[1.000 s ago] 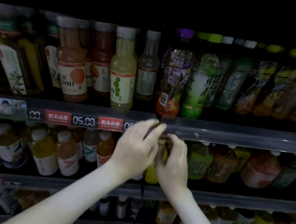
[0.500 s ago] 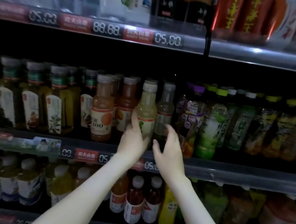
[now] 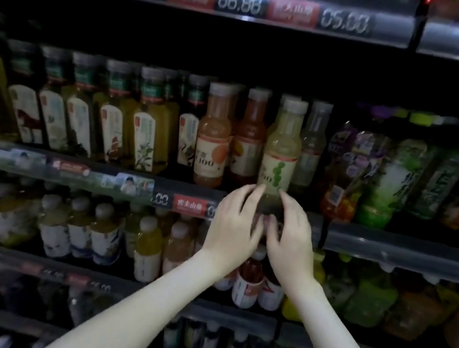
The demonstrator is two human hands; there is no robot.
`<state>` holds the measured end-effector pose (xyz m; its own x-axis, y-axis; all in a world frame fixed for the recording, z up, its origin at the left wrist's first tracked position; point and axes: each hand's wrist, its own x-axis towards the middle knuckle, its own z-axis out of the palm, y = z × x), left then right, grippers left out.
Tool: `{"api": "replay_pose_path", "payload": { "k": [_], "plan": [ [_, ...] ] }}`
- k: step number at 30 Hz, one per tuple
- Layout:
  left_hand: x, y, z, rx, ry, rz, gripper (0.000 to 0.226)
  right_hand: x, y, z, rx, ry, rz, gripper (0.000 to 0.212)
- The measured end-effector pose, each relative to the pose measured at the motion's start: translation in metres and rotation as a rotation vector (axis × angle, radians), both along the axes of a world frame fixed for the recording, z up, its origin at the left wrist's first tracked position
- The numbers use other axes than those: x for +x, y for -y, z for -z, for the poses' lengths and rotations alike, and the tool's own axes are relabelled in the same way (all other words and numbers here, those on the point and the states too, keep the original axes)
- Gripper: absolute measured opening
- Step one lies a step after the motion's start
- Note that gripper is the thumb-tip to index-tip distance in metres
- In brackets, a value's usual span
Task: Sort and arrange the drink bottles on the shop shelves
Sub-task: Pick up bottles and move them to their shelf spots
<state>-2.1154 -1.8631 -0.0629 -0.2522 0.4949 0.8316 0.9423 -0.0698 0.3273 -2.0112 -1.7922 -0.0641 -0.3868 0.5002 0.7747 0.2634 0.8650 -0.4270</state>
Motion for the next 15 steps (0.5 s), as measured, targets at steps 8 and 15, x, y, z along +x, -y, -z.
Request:
{"api": "replay_pose_path", "payload": {
  "k": [8, 15],
  "plan": [
    [-0.024, 0.104, 0.171, -0.407, 0.112, 0.025, 0.038, 0.001, 0.067, 0.158, -0.141, 0.433, -0.223, 0.051],
    [-0.023, 0.175, 0.329, -0.989, 0.417, -0.054, 0.049, 0.024, 0.093, 0.34, -0.318, 0.854, -0.269, 0.051]
  ]
}}
